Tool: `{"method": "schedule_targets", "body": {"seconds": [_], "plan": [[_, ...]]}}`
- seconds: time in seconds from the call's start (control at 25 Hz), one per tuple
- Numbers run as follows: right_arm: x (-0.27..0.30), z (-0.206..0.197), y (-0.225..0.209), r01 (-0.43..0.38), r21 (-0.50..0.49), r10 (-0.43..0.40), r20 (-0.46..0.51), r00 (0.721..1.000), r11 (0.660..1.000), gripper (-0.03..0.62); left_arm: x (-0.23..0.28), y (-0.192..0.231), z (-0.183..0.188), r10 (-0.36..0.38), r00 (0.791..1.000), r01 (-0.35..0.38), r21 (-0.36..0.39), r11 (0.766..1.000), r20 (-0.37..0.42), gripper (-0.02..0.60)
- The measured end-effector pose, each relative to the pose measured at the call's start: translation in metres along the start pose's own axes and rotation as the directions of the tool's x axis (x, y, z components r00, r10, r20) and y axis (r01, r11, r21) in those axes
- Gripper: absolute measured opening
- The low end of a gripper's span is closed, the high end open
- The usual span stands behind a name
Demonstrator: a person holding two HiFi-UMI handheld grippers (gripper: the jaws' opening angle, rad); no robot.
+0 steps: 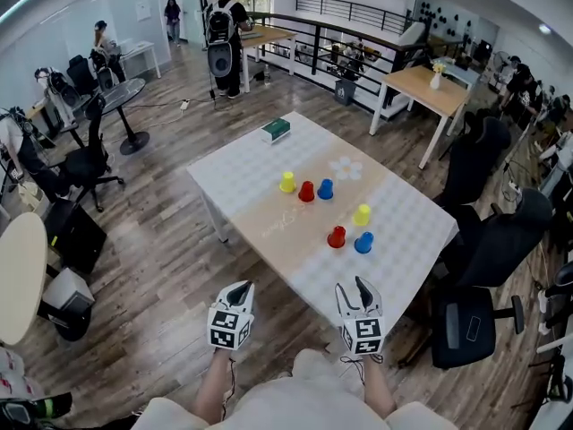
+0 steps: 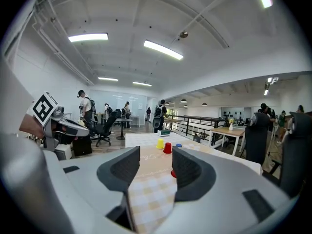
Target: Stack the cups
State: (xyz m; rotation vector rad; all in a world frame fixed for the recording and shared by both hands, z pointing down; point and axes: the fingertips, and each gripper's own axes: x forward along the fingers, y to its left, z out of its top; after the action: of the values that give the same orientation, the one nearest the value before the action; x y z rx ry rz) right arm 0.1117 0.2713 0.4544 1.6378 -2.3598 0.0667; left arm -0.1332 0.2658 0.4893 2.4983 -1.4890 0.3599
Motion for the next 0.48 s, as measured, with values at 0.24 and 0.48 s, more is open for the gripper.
{"method": "schedule_targets", "body": {"seconds": [0.24, 0.48], "plan": [[0.026, -0.001, -0.013, 0.002, -0.008, -0.002, -0.008, 1.0, 1.0, 0.193, 0.028, 0.007, 0.003, -0.012, 1.0, 0.012, 0.002, 1.0, -0.004, 0.014], [0.069, 0.008, -0.025, -0.007, -0.003, 0.007, 0.001, 1.0, 1.0, 0.193, 0.061, 0.03, 0.014, -0.005, 1.0, 0.005, 0.008, 1.0, -0.01, 0.014]]}}
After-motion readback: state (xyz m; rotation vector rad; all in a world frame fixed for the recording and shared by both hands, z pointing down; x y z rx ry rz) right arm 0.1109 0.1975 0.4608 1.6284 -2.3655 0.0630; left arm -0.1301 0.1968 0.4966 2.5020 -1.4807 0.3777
